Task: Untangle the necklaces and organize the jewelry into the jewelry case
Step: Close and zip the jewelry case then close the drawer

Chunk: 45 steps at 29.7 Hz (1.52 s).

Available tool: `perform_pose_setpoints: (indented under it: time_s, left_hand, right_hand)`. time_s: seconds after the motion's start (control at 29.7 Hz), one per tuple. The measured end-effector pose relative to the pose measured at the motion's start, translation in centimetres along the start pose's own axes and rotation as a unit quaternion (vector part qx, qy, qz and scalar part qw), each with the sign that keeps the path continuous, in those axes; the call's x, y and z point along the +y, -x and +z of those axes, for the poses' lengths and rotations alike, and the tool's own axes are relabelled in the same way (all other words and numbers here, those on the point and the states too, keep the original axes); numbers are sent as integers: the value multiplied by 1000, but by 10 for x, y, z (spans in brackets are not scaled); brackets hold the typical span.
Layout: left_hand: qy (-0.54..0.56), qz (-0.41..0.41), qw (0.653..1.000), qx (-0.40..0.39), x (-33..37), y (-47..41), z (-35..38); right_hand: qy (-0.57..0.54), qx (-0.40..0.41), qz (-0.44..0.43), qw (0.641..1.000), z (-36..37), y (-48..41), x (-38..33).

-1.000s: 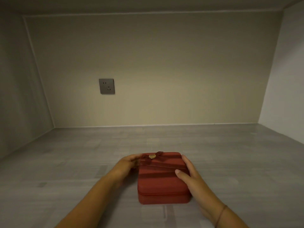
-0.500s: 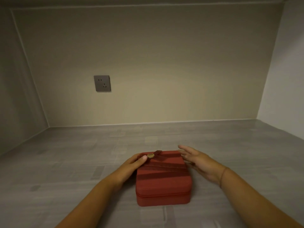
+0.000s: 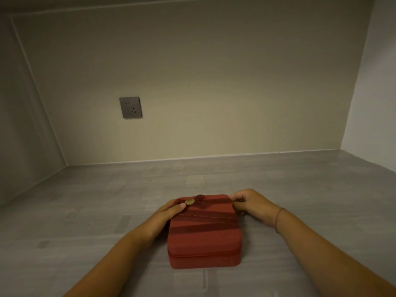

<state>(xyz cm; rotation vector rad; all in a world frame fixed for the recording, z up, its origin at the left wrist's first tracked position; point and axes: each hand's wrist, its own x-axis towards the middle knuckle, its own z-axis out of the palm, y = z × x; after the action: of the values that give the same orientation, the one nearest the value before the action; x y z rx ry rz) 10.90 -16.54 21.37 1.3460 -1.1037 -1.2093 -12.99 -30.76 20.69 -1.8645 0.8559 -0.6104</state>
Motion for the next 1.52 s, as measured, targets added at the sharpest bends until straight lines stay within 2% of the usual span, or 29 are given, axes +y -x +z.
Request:
perform_pose_setpoints:
  time_s: [0.13, 0.3, 0.44, 0.67, 0.84, 1.08, 1.28, 1.38, 1.52]
  left_hand:
    - [7, -11, 1000, 18, 3, -4, 3]
    - [6, -7, 999, 31, 6, 2, 9]
    - [-4, -1, 999, 38, 8, 5, 7]
    - [-8, 20, 998, 55, 9, 5, 10]
    - [2, 40, 996, 75, 9, 7, 15]
    - [19, 49, 995, 82, 5, 10, 17]
    - [26, 57, 995, 82, 5, 11, 19]
    - [33, 63, 995, 71, 5, 12, 20]
    - [14, 58, 993, 103, 3, 11, 17]
  right_hand:
    - [42, 17, -20, 999, 4, 3, -4]
    - [165, 50, -77, 982, 3, 6, -12]
    - [223, 37, -69, 972, -8, 17, -18]
    - [225, 18, -69, 972, -2, 79, -28]
    - [188, 19, -65, 980, 19, 138, -32]
    - [132, 129, -57, 981, 64, 164, -30]
    - [116, 236, -56, 963, 119, 164, -33]
    - [122, 262, -67, 955, 148, 156, -41]
    - [108, 246, -80, 960, 190, 138, -57]
